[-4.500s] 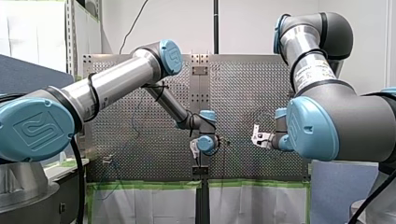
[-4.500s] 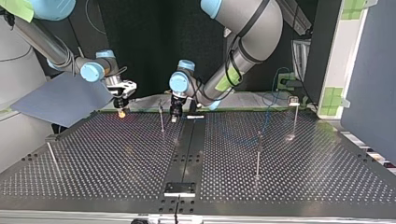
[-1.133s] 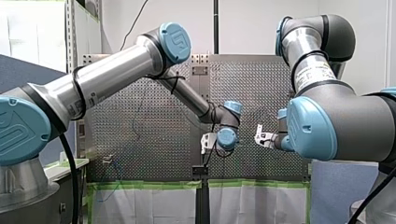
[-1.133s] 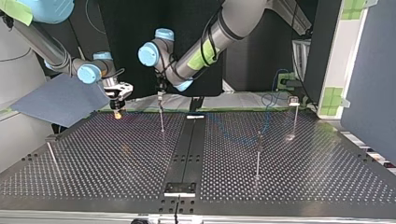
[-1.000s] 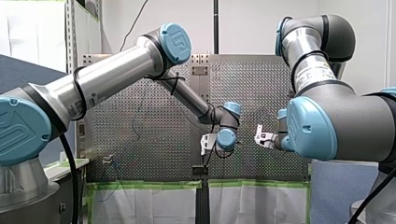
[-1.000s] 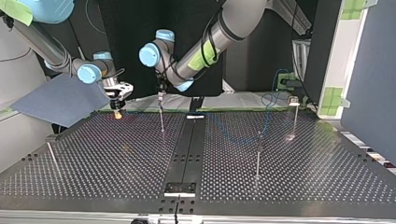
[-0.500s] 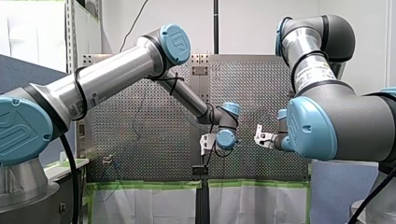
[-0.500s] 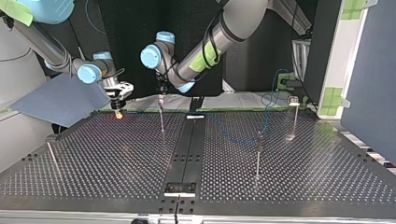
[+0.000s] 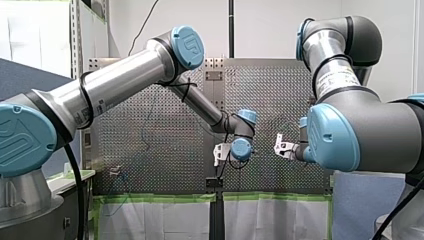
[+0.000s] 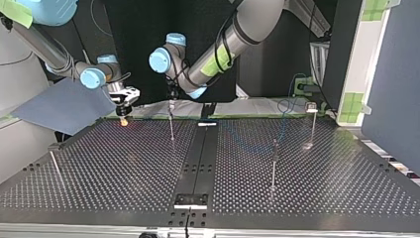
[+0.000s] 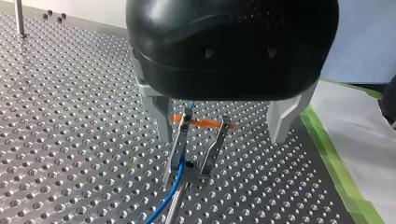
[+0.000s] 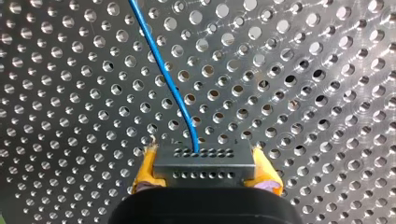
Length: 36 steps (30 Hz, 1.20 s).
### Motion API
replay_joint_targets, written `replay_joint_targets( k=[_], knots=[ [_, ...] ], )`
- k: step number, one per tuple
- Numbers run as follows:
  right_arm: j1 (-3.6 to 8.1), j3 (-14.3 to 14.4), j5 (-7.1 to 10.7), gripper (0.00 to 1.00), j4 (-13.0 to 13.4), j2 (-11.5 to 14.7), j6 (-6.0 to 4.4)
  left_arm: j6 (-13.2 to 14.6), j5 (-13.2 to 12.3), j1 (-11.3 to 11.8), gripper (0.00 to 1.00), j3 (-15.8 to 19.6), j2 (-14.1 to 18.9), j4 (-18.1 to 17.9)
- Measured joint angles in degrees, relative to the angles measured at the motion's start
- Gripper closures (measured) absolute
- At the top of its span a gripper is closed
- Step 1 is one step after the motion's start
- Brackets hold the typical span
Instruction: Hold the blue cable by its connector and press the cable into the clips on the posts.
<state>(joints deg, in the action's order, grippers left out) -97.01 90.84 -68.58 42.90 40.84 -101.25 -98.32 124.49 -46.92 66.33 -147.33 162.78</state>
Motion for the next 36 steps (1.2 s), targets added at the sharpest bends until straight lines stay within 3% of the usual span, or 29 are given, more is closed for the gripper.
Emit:
replay_joint_targets(
  k=[6, 12, 19, 26, 36],
  knots=[
    [0.01, 0.0, 0.01, 1.0, -0.24, 0.0, -0.01, 0.02, 0.23, -0.03, 0.02, -0.01, 0.0, 0.68],
    [0.01, 0.0, 0.37, 1.0, -0.26, 0.0, -0.05, 1.41, 3.1, -0.93, 0.02, 0.0, 0.57, 2.39],
    [0.05, 0.0, 0.53, 1.0, -0.55, 0.0, -0.1, 1.4, 5.8, -3.98, 0.02, 0.98, 4.09, 2.21],
    [0.09, 0.0, 0.54, 1.0, -0.74, 0.0, -0.1, -0.01, 5.12, -5.13, 0.02, 4.44, 7.84, -1.04],
    [0.16, 0.0, 0.54, 1.0, -1.37, 0.0, -0.1, -1.21, 2.59, -2.6, 0.02, 9.91, 13.32, -6.49]
  ],
)
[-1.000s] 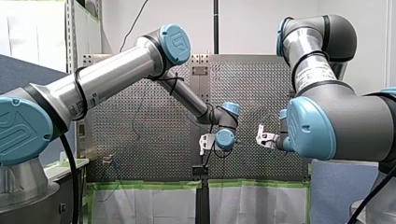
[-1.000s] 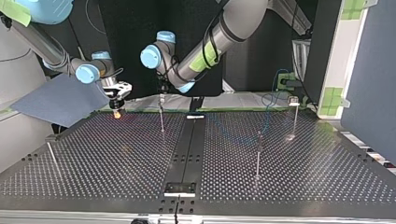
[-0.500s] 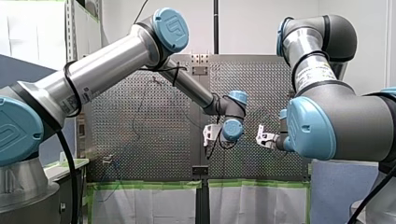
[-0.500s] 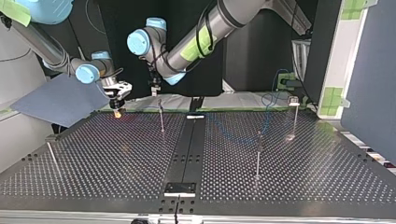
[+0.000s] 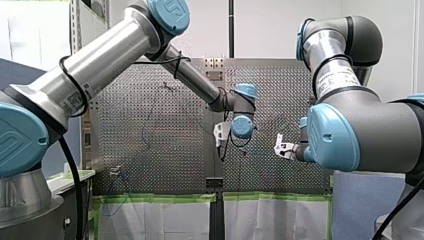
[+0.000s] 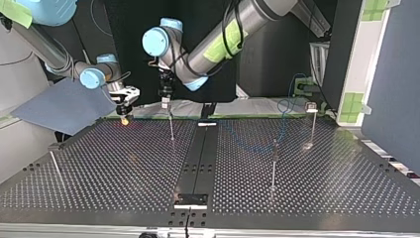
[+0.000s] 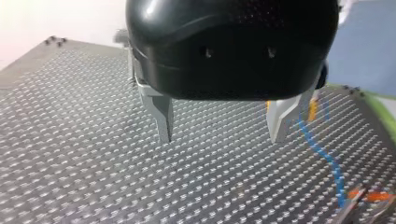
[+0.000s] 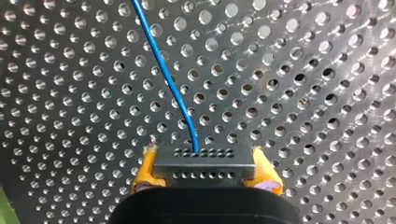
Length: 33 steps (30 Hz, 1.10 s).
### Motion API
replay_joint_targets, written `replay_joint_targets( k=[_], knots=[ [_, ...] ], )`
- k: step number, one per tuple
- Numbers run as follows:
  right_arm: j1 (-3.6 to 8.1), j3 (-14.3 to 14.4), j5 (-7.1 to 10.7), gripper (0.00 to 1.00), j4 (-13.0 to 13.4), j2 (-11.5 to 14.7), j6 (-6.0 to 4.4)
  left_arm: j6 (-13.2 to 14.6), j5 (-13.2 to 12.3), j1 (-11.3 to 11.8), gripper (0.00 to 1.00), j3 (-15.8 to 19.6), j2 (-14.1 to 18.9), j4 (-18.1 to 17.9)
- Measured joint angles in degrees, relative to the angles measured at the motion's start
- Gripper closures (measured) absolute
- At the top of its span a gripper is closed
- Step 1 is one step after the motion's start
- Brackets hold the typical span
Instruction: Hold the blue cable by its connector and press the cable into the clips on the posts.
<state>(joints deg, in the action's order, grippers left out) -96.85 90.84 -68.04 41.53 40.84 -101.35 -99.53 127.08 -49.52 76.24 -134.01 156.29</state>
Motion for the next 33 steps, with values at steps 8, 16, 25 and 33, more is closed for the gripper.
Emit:
replay_joint_targets(
  k=[8, 16, 25, 33],
  knots=[
    [0.03, 0.0, 0.0, 1.0, -0.41, 0.0, 0.03, -1.52, -3.99, 4.19, 0.02, 4.46, 4.47, -4.45],
    [-0.01, 0.0, 0.0, 1.0, -0.64, 0.0, 0.08, -1.63, -8.73, 8.79, 0.02, 9.22, 9.22, -9.23],
    [-0.04, 0.0, 0.0, 1.0, -0.65, 0.0, 0.08, -1.58, -9.28, 9.17, 0.02, 14.32, 14.32, -13.88],
    [-0.04, 0.0, 0.0, 1.0, -0.65, 0.0, 0.09, -1.71, -8.23, 8.37, 0.02, 18.41, 18.42, -13.17]
  ],
)
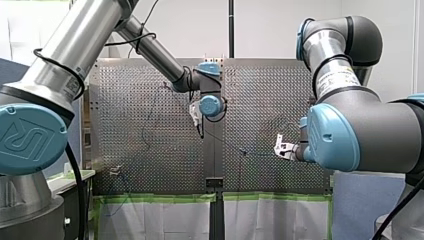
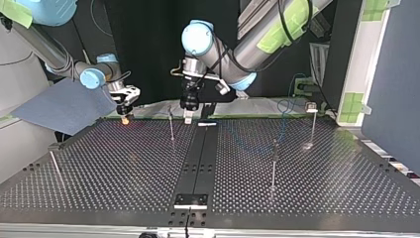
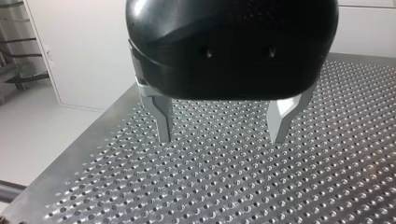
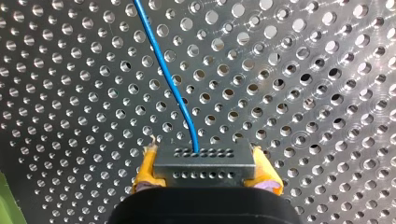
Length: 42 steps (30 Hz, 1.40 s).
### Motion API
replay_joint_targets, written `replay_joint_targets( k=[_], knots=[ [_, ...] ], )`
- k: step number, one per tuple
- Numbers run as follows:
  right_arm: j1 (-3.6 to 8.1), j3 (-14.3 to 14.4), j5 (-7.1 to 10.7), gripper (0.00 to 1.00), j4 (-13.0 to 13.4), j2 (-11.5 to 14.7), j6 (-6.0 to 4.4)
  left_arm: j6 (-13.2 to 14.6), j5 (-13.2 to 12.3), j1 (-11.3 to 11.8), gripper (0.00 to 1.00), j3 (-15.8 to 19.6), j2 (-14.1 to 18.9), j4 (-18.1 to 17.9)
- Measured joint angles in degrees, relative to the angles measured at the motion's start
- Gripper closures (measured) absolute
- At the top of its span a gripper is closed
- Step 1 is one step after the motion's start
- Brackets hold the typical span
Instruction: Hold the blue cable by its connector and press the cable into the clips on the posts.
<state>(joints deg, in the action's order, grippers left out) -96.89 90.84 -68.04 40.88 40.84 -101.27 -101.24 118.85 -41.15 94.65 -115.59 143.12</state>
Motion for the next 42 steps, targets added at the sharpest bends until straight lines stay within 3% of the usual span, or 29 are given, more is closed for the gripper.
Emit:
replay_joint_targets(
  k=[4, 18, 26, 33, 42],
  knots=[
    [-0.01, 0.0, 0.0, 1.0, 0.0, 0.0, 0.0, -0.5, 1.22, -0.32, 0.02, 2.47, 2.47, 1.08],
    [0.07, 0.01, -0.13, 1.0, -0.05, 0.0, 0.47, -1.86, 0.23, -0.56, 0.02, 10.16, 10.15, 1.01],
    [0.24, 0.0, -2.49, 1.0, -2.23, 0.02, 2.04, -1.94, 0.1, -0.6, 0.02, 14.17, 14.17, 1.02],
    [0.57, 0.0, -3.45, 1.0, -4.7, 0.49, 4.12, -2.15, -0.29, -0.61, 0.02, 17.47, 17.47, 0.95],
    [0.17, 0.06, -4.0, 1.0, -7.81, 4.56, 5.83, -2.22, -0.41, -0.55, 0.02, 22.47, 22.47, 0.82]
  ],
)
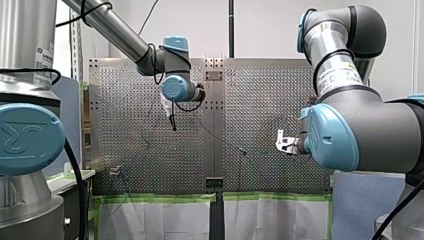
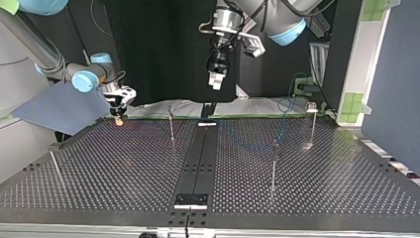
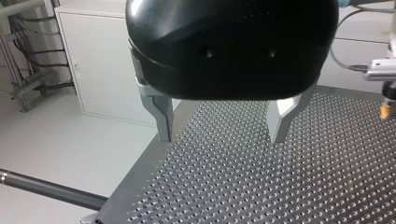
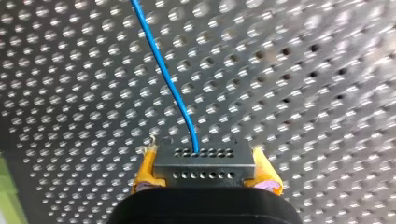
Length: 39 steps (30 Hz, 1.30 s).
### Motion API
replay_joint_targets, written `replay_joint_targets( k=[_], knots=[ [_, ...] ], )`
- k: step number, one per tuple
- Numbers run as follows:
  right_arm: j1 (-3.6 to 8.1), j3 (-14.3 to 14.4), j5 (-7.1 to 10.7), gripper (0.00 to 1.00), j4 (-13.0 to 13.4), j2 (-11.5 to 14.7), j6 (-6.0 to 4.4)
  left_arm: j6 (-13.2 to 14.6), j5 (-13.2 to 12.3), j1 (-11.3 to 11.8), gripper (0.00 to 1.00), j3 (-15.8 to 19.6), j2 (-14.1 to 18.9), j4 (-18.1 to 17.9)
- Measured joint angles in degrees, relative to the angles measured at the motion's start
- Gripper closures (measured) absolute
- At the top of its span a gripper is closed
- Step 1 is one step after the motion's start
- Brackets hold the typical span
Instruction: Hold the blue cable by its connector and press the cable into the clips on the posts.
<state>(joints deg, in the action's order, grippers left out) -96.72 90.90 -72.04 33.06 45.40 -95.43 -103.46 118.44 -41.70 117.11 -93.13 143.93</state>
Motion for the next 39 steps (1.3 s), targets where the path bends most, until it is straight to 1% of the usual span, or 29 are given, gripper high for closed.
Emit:
replay_joint_targets(
  k=[4, 13, 18, 23, 25, 29, 39],
  knots=[
    [-0.33, 0.02, -0.35, 1.0, -1.61, 2.34, 0.16, 0.0, -0.23, -0.01, 0.02, 2.35, 1.7, -0.17],
    [-0.76, 0.08, -1.43, 1.0, -4.17, 7.62, 0.46, 0.01, -0.36, 0.27, 0.02, 7.34, 2.04, -0.57],
    [-0.76, 0.2, -1.56, 1.0, -4.67, 10.28, 0.32, 0.01, -0.37, 0.32, 0.02, 9.59, 2.04, -0.81],
    [-0.37, 1.53, -1.55, 1.0, -4.27, 13.01, 0.11, 0.04, -0.55, 0.39, 0.02, 12.16, 2.01, -1.53],
    [-0.27, 1.94, -1.51, 1.0, -3.91, 13.53, 0.16, 0.18, -0.7, 0.55, 0.02, 13.24, 1.98, -1.96],
    [-0.38, 2.36, -1.46, 1.0, -3.54, 13.77, 0.52, 0.32, -0.98, 0.87, 0.02, 14.77, 1.97, -2.68],
    [-0.44, 2.48, -1.45, 1.0, -3.44, 13.8, 0.67, 0.36, -1.07, 0.98, 0.02, 15.27, 1.96, -2.94]
  ],
)
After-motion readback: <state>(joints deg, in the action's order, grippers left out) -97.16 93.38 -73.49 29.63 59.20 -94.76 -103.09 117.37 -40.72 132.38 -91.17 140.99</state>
